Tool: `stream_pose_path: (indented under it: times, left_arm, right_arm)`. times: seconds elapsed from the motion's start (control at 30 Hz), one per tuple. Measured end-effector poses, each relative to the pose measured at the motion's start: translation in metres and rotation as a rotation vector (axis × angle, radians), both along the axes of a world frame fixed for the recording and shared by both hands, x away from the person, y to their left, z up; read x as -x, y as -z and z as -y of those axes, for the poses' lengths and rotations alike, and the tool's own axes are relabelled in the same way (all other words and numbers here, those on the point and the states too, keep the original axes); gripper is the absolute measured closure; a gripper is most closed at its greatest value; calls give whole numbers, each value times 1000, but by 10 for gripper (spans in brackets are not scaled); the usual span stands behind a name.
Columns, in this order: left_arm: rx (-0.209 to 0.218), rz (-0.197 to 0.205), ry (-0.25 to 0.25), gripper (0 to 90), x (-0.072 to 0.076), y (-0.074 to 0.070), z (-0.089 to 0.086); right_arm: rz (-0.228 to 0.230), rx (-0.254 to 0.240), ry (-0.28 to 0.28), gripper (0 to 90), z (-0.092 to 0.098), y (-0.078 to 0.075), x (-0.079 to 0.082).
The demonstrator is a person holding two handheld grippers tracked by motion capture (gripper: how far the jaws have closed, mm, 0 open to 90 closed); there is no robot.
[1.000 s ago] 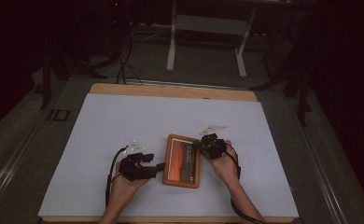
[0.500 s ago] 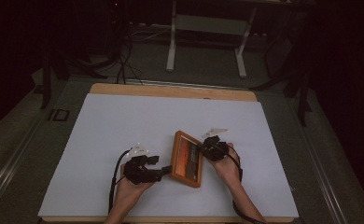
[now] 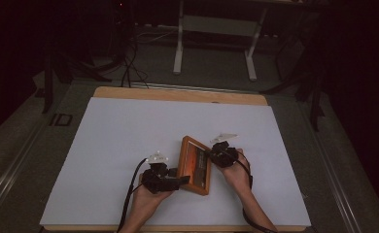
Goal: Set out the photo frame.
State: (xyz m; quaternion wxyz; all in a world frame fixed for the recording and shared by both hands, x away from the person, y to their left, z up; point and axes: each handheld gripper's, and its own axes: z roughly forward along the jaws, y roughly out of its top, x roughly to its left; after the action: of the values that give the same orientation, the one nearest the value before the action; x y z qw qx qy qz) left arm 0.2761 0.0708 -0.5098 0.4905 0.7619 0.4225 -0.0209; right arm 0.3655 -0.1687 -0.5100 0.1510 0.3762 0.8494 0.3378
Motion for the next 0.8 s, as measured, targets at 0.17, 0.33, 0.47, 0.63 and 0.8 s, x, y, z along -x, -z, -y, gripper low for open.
stream_pose_path:
  times: [0.17,0.33,0.47,0.63,0.8]
  left_arm:
    - [-13,-26,11,450,-2,4,9]
    - [9,-61,-13,484,-3,4,10]
    - [21,-69,-29,515,-4,4,12]
    - [-10,-21,-33,550,-1,-3,21]
    - [-26,7,-37,591,3,-10,30]
  right_arm:
    - [0,6,-4,900,0,0,0]
    - [1,4,-9,900,1,0,0]
    - [6,8,-12,900,5,-2,-1]
    - [24,-4,-5,882,14,-9,1]
    - [74,-20,-19,819,23,-28,14]
